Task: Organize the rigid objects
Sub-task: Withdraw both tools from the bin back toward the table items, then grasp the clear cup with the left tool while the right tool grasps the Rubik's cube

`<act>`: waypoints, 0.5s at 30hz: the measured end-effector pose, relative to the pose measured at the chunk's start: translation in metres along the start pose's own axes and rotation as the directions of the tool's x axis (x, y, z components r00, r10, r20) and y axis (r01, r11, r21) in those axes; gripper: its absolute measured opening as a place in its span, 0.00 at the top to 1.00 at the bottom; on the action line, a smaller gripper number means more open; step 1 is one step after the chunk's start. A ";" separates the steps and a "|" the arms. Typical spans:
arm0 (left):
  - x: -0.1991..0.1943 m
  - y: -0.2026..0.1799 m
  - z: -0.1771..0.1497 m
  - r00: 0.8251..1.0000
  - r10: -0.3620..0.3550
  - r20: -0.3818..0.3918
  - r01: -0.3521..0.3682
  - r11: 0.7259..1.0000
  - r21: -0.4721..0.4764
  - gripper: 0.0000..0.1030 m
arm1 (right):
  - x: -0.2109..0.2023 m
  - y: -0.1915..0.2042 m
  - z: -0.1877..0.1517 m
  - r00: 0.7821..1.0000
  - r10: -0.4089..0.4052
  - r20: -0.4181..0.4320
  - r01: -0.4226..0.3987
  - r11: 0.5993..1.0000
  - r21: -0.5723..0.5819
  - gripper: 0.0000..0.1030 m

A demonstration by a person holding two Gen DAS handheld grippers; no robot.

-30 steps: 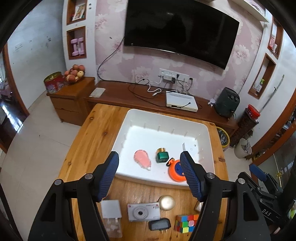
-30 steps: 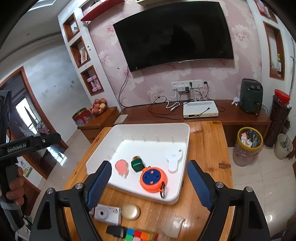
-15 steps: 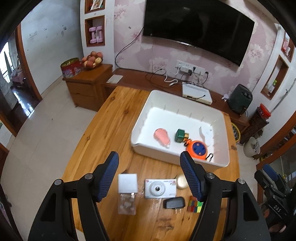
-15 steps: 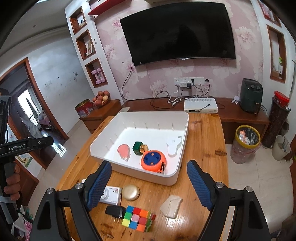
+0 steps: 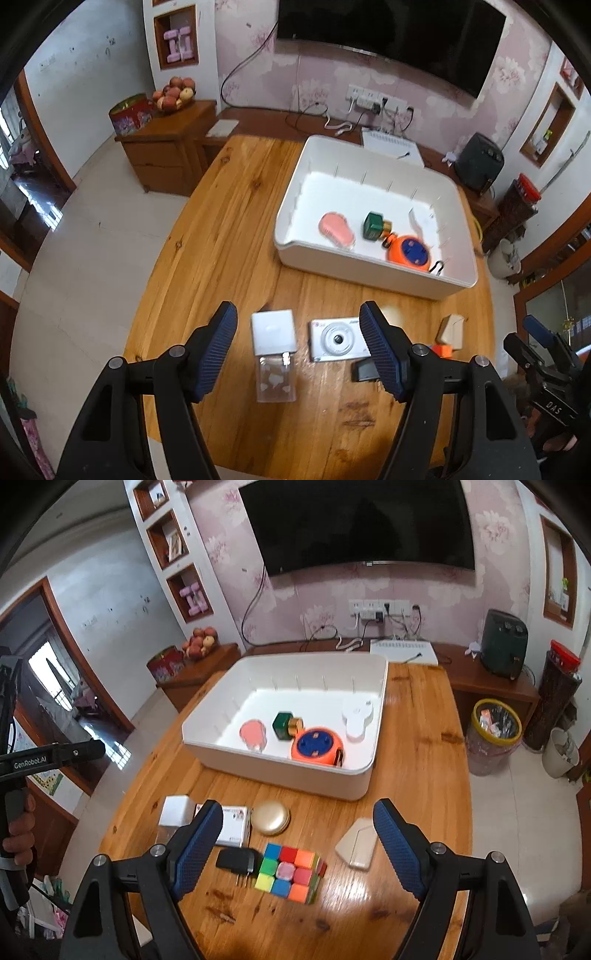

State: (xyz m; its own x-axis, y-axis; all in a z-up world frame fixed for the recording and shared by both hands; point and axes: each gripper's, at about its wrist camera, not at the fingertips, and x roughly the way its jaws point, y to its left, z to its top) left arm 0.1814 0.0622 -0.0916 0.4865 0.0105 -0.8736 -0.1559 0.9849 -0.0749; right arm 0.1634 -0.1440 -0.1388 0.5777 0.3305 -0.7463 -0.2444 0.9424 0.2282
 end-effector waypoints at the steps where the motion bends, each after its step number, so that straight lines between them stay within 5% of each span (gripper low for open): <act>1: 0.004 0.003 -0.001 1.000 0.001 -0.016 -0.001 1.000 -0.005 0.30 | 0.002 0.001 -0.002 1.000 -0.003 -0.009 0.004 1.000 0.004 0.18; 9: 0.038 0.008 -0.010 0.984 -0.004 -0.177 0.016 0.998 0.064 0.30 | 0.026 0.012 -0.011 0.991 0.006 -0.137 0.002 0.998 0.064 0.18; 15: 0.063 0.014 -0.016 0.952 -0.022 -0.305 0.041 0.998 0.055 0.30 | 0.043 0.025 -0.018 0.978 -0.017 -0.208 0.034 0.996 0.080 0.18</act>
State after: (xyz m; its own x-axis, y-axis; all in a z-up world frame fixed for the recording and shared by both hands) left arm 0.1961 0.0738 -0.1554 0.2041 -0.0646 -0.9768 -0.0878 0.9926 -0.0840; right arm 0.1678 -0.1070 -0.1766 0.4074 0.2966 -0.8638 -0.1614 0.9543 0.2515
